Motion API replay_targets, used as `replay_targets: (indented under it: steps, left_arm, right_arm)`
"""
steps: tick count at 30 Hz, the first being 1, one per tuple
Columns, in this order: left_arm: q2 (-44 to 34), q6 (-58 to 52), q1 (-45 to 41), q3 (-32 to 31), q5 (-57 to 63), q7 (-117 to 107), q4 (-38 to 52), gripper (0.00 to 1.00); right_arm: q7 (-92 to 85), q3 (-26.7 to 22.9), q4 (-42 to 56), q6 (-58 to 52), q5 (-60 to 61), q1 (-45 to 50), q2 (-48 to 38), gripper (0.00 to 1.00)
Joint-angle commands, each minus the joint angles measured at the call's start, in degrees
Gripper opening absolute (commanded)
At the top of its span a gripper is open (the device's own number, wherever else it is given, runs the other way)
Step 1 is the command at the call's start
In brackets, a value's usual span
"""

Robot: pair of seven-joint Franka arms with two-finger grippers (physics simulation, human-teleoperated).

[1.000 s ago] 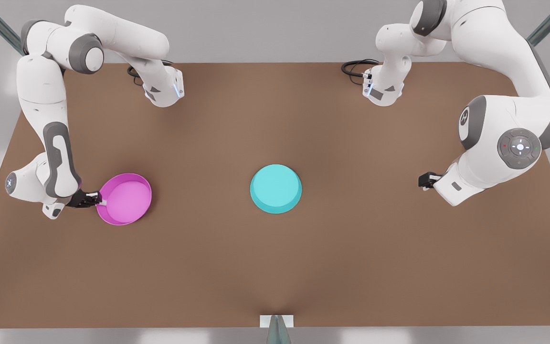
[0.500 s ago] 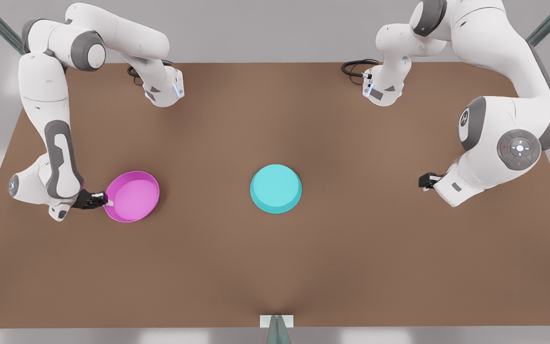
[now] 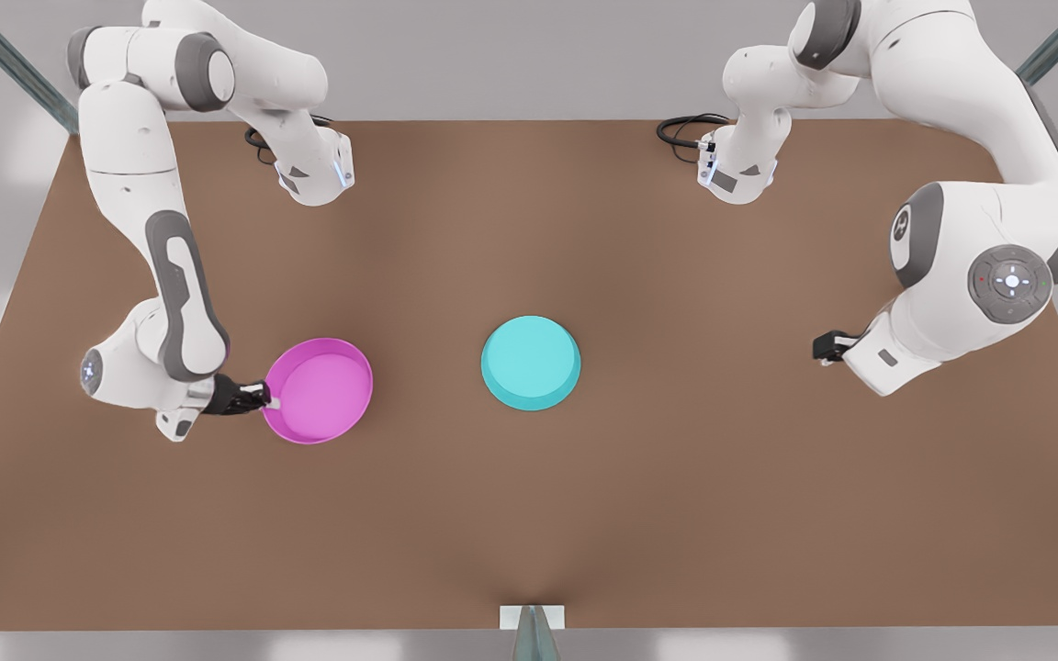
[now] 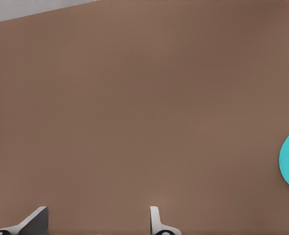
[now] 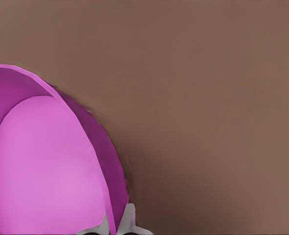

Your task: Flip the blue plate over with the left arm, and stack the pink plate on top of the blue plate with the right arm

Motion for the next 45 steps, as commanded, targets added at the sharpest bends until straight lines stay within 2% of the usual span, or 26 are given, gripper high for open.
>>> replay_targets:
  steps: [1,13,19,24,27,30,35,45]
  left_arm:
    - [-0.01,0.00,0.00,0.00,0.01,-0.01,0.01,1.00]
    - [0.08,0.09,0.00,0.00,0.36,-0.18,0.01,1.00]
    - [0.16,0.09,0.00,0.00,0.36,-0.27,0.01,1.00]
    - [0.25,0.18,0.09,0.00,0.36,-0.27,0.01,1.00]
    - [0.34,0.26,0.09,0.09,0.45,-0.27,0.01,1.00]
    - [0.43,0.97,0.27,0.18,0.53,-0.27,0.01,1.00]
    - [0.51,1.41,0.35,0.18,1.41,-0.27,0.01,1.00]
    - [0.51,1.49,0.44,0.18,1.41,-0.27,0.01,1.00]
  right_arm:
    - [0.34,0.01,-0.01,0.09,0.36,0.56,-0.04,0.21]
    - [4.30,0.01,-0.01,2.73,4.58,11.82,-0.75,0.21]
    - [4.39,0.62,-5.02,6.06,4.93,18.84,-4.17,0.21]
    - [16.60,0.80,-4.67,13.97,8.62,28.95,-3.65,0.21]
    - [23.63,4.58,-2.38,18.36,8.62,30.80,-2.07,0.21]
    - [27.24,4.84,-2.47,22.85,8.71,34.84,-0.13,0.21]
    - [27.24,4.84,-5.46,23.03,8.71,35.11,-0.66,0.21]
    - [30.93,4.93,-4.40,22.33,8.54,36.08,-1.71,0.21]
